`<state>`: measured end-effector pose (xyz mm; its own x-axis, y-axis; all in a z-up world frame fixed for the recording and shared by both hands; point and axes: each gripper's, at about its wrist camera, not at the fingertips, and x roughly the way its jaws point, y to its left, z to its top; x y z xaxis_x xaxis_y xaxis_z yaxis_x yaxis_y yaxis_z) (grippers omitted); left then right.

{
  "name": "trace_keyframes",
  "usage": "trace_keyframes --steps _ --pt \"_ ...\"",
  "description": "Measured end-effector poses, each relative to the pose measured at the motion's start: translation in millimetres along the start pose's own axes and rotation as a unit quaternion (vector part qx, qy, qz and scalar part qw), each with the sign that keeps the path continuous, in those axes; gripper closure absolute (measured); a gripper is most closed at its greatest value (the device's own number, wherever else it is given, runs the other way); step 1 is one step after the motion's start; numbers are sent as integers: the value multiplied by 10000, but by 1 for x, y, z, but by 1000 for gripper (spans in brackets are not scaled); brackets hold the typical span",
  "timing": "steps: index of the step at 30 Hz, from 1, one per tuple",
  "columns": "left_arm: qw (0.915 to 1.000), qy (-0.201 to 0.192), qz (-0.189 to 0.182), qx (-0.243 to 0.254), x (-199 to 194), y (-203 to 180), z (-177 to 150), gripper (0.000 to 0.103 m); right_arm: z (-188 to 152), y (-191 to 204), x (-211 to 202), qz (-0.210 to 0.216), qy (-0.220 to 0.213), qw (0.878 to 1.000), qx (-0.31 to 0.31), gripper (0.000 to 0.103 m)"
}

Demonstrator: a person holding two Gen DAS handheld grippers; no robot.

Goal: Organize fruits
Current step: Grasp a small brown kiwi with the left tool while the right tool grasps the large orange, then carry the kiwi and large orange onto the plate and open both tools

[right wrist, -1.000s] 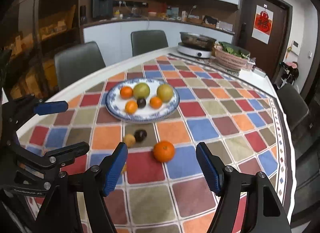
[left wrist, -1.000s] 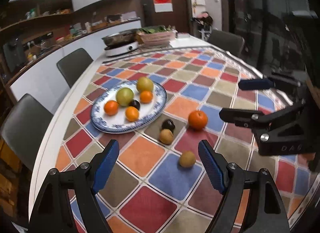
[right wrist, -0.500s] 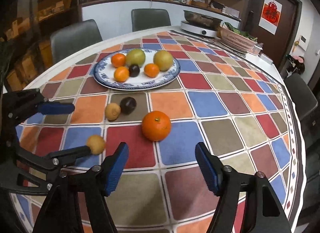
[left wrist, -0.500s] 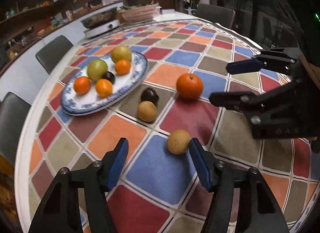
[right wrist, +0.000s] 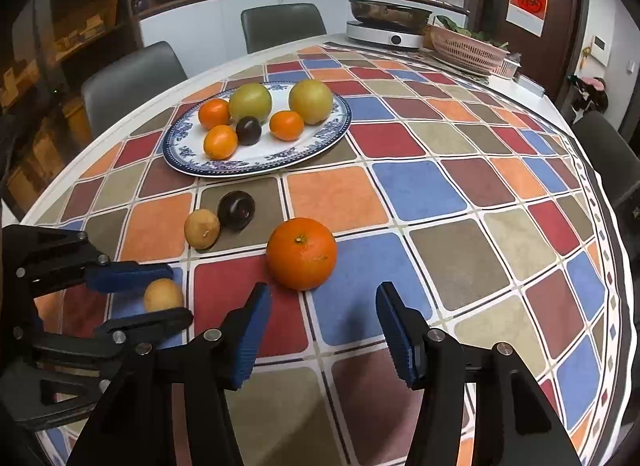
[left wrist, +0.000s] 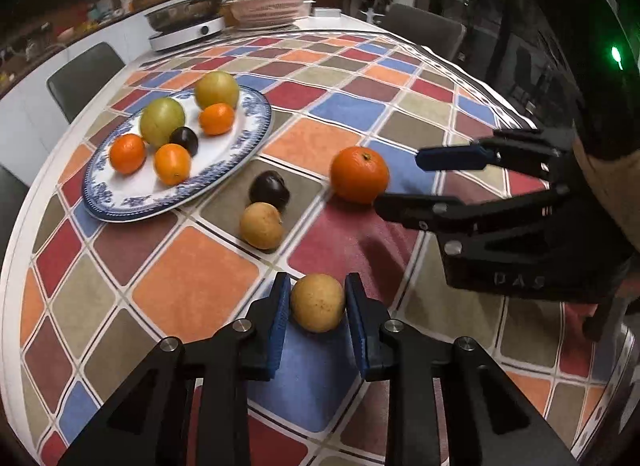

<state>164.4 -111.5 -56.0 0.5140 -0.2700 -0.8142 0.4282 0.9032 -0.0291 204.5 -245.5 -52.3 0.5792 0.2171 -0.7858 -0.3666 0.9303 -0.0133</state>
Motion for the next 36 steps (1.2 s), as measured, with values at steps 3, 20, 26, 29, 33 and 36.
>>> trace_keyframes --steps 3,20,26,29,33,36 --pt "9999 -43 70 -128 -4 4 5 75 2 1 1 29 -22 10000 44 48" --pt "9987 -53 471 -186 -9 19 17 75 18 9 22 114 214 9996 124 61" --pt "9984 -52 499 -280 -12 25 14 75 20 11 23 70 252 9995 184 61" --pt "9982 -65 503 -314 -15 27 12 75 20 12 22 29 249 9995 216 62" --pt "9980 -119 514 -350 -21 30 11 75 20 14 19 33 210 9994 278 62" --pt "9977 -186 514 -407 -29 33 12 75 20 16 12 24 150 9994 305 62"
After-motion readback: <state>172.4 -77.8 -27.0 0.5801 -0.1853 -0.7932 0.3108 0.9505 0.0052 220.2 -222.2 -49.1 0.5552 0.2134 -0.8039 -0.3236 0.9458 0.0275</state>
